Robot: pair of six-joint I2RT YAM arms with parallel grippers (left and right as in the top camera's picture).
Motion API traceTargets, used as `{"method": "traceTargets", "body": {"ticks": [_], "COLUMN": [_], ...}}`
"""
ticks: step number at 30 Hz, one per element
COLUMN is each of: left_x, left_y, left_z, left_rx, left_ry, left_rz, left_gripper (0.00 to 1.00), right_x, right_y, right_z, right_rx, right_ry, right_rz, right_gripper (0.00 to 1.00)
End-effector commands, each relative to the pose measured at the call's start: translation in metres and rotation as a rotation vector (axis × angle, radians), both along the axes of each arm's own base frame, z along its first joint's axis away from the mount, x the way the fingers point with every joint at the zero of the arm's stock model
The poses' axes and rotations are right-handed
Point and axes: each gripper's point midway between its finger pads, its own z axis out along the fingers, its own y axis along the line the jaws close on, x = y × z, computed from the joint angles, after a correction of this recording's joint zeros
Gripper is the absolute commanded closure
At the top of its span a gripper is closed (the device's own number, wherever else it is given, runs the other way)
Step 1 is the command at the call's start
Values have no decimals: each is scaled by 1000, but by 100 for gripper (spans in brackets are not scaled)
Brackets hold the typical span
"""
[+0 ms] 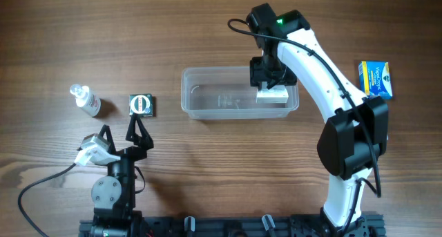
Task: Pack container
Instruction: 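Carry the Hansaplast box left and lower it into the container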
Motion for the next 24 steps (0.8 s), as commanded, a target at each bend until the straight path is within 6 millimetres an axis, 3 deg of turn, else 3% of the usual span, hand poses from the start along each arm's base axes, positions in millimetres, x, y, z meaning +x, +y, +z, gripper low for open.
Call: {"method": "traceTargets", "body": {"ticks": [1, 9, 16, 24], "left_x": [0, 0, 0, 0], "left_y": [3, 3, 3, 3], "left_z": [-1, -1, -1, -1], "left_rx": [5, 5, 5, 5], "left_ry": [0, 0, 0, 0], "left_rz": [14, 14, 14, 14], "left_gripper": [0, 0, 0, 0], "right_x": [1, 4, 1, 6], "right_y": [1, 10, 8, 10], "right_z": [4, 4, -30, -32], "right_rx": [6, 54, 47, 55], "right_ry": [-19, -27, -15, -34], "right_rz": [26, 27, 64, 78], "right_gripper": [30, 27, 27, 26]}}
